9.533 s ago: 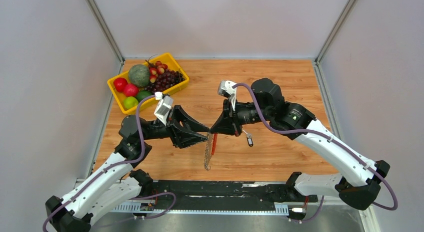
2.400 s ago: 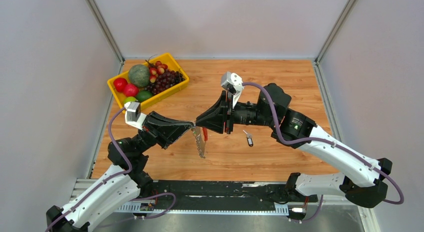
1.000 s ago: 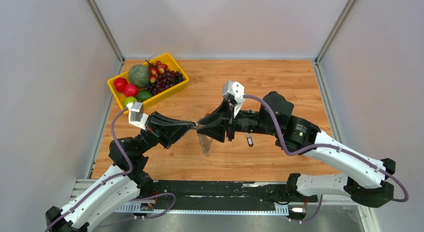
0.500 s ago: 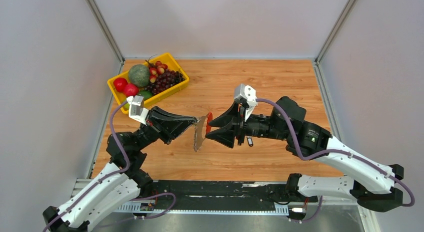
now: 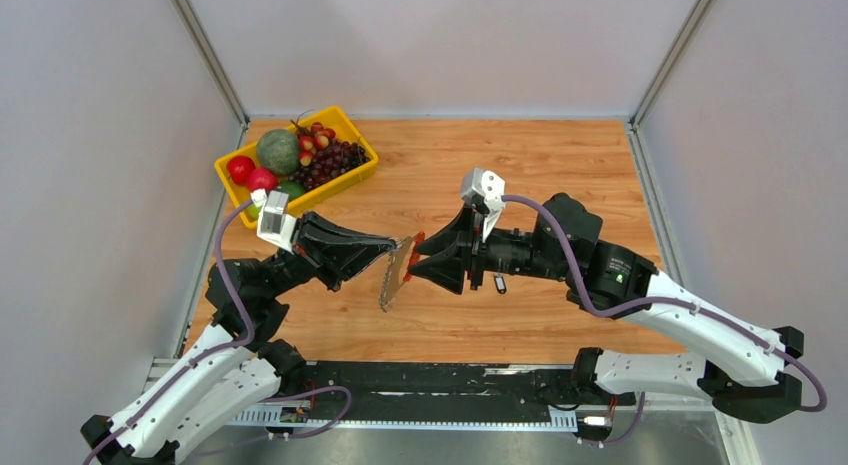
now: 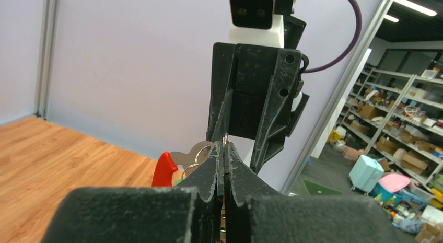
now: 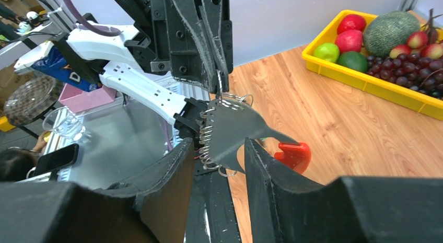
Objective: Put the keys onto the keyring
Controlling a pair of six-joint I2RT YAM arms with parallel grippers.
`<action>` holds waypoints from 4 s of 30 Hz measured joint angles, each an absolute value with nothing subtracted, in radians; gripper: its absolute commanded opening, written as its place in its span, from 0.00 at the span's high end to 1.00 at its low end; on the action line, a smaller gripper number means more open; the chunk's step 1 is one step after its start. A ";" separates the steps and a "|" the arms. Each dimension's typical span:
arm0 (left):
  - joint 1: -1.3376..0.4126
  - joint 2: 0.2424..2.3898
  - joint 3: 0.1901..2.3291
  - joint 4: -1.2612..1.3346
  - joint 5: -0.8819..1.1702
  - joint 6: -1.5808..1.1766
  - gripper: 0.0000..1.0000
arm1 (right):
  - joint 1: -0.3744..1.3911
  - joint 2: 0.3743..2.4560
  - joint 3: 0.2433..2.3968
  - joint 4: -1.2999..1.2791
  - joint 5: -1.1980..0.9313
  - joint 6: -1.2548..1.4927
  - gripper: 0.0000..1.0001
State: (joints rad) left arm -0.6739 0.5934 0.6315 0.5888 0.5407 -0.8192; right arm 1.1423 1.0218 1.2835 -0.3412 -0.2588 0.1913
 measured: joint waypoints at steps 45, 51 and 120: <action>-0.674 0.442 0.688 0.187 0.756 0.261 1.00 | 1.142 1.258 1.685 -0.852 -0.164 -0.141 0.45; -0.674 0.450 0.685 0.165 0.744 0.273 1.00 | 1.149 1.182 1.571 -0.798 -0.292 -0.157 0.50; -0.675 0.443 0.550 0.693 0.751 -0.224 0.86 | 1.348 1.150 1.450 -0.404 -0.179 -0.393 1.00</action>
